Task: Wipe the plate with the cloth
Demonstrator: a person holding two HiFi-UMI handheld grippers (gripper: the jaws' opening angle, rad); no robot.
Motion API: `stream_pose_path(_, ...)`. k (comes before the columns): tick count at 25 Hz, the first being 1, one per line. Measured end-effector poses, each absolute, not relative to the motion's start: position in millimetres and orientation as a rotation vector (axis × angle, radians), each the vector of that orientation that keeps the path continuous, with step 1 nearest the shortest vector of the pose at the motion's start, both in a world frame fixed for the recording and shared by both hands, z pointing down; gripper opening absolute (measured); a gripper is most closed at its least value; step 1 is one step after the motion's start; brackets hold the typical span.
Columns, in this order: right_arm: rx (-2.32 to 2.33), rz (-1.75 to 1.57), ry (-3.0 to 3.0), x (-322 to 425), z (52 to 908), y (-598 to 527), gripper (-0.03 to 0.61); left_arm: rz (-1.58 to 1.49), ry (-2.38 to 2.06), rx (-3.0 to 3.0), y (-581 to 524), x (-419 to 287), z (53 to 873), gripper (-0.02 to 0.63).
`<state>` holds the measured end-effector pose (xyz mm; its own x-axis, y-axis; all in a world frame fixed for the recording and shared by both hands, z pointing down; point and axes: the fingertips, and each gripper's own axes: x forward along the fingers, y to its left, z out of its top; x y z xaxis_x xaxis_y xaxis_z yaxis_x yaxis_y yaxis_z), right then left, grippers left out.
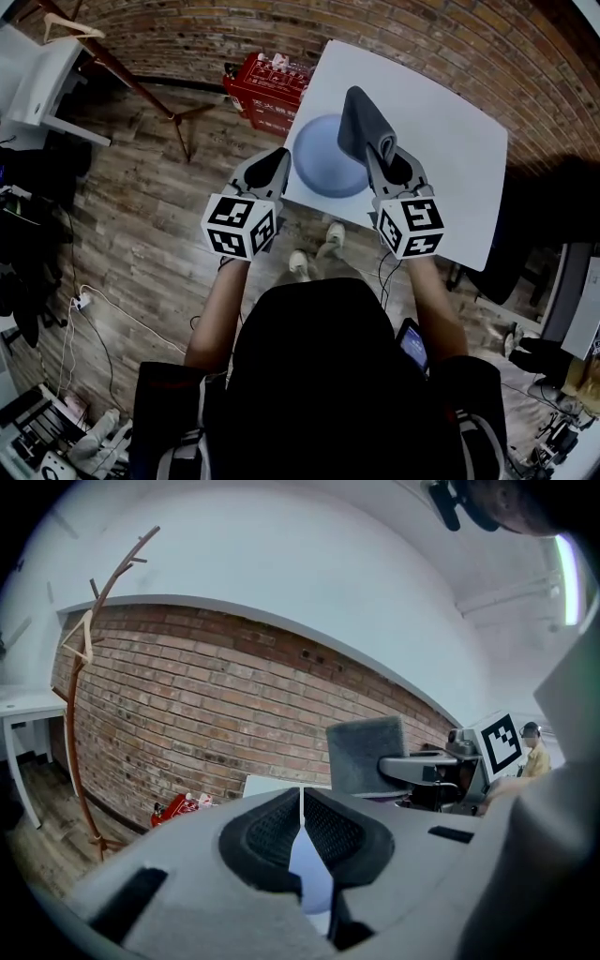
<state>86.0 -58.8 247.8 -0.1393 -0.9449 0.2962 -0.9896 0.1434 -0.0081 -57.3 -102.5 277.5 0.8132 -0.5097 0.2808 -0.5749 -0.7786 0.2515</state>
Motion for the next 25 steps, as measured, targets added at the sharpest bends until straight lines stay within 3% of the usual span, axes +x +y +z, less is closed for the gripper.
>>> stream_pose_path(25,1.618,0.415,-2.215,118,337,-113,0.052,0.41,-0.921,2.419,-141,-33,395,0.028)
